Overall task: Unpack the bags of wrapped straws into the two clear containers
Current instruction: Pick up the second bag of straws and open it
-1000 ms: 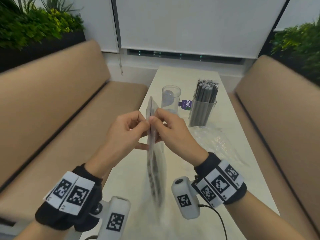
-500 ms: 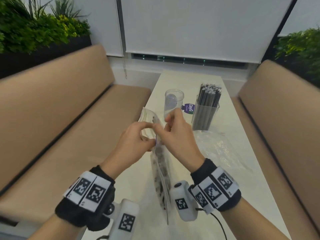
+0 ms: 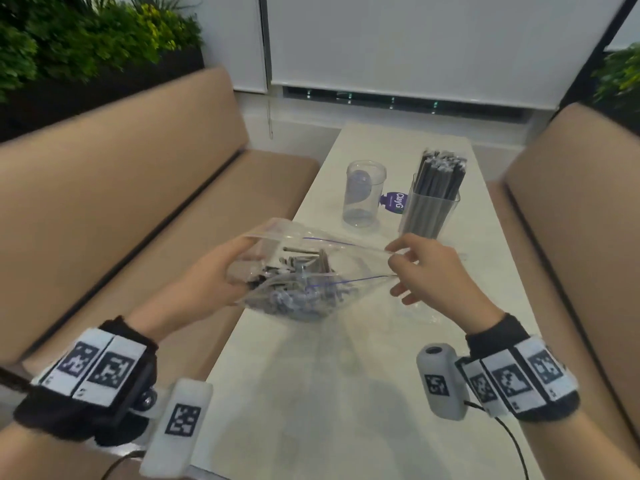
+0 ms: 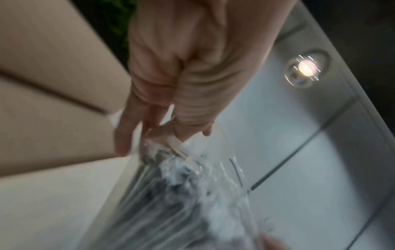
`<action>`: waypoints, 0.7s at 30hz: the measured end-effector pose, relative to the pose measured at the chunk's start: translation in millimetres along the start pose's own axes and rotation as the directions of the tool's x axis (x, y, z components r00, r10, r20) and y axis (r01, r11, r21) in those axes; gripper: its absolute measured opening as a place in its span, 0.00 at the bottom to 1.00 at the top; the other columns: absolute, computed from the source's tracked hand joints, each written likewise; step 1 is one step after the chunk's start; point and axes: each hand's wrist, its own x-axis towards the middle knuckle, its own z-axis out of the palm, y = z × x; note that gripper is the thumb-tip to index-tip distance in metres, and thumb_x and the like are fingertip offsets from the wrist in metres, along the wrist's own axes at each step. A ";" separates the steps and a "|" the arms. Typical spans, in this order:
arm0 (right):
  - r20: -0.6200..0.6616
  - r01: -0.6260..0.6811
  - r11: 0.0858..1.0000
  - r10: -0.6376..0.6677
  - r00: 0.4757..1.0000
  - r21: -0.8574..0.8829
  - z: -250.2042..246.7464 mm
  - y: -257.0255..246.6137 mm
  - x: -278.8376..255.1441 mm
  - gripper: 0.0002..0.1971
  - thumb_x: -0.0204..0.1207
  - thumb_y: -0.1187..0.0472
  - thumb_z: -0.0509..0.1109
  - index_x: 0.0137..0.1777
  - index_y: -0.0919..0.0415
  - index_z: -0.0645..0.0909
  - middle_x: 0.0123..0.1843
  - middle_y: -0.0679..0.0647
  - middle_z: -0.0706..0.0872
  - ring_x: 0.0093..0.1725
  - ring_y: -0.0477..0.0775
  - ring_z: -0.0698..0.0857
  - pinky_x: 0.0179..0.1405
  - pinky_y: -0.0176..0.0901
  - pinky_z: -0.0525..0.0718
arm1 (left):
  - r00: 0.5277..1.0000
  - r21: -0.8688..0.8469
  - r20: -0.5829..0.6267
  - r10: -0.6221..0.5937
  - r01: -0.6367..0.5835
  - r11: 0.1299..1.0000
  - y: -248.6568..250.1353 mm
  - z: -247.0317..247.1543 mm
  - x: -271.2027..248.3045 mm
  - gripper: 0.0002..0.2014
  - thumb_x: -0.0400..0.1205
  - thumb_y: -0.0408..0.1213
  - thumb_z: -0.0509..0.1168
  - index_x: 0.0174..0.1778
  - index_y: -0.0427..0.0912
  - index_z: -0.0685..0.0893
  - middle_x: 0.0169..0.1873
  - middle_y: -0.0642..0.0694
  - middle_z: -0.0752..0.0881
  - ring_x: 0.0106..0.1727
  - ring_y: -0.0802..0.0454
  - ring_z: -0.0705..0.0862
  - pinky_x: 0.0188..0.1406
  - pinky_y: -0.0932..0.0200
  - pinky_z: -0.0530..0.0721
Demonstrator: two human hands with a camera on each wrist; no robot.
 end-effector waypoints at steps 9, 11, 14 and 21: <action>0.454 -0.216 0.924 0.053 0.890 0.315 41.8 10.7 -5.4 0.15 0.86 0.69 0.56 0.67 0.63 0.78 0.59 0.65 0.87 0.43 0.62 0.93 0.36 0.49 0.92 | 0.971 -0.400 -0.131 -0.202 0.135 0.907 -25.0 7.1 29.0 0.27 0.72 0.19 0.73 0.61 0.48 0.77 0.35 0.46 0.79 0.26 0.62 0.82 0.29 0.59 0.87; 0.369 -0.215 0.890 0.057 0.928 0.402 51.1 8.5 4.8 0.16 0.86 0.73 0.53 0.61 0.68 0.82 0.50 0.66 0.88 0.39 0.59 0.92 0.36 0.48 0.92 | 0.989 -0.070 -0.132 -0.068 0.059 0.996 -40.2 -1.1 35.8 0.26 0.70 0.24 0.72 0.58 0.54 0.77 0.45 0.47 0.76 0.38 0.58 0.79 0.39 0.59 0.84; 0.260 -0.215 0.854 0.097 0.961 0.474 70.7 -0.4 21.9 0.16 0.84 0.76 0.53 0.56 0.70 0.83 0.44 0.65 0.82 0.37 0.61 0.84 0.29 0.40 0.87 | 0.990 0.200 0.134 0.040 -0.067 0.977 -52.8 -9.5 44.7 0.40 0.70 0.24 0.70 0.74 0.61 0.70 0.60 0.50 0.66 0.55 0.57 0.73 0.46 0.82 0.75; 0.054 -0.219 0.893 0.216 0.975 0.393 92.2 -32.0 21.3 0.12 0.84 0.48 0.61 0.63 0.49 0.78 0.43 0.50 0.87 0.37 0.46 0.84 0.37 0.43 0.80 | 0.984 0.214 0.176 -0.027 -0.012 0.977 -74.8 10.3 68.9 0.48 0.66 0.33 0.79 0.82 0.48 0.62 0.69 0.50 0.78 0.69 0.49 0.78 0.61 0.62 0.79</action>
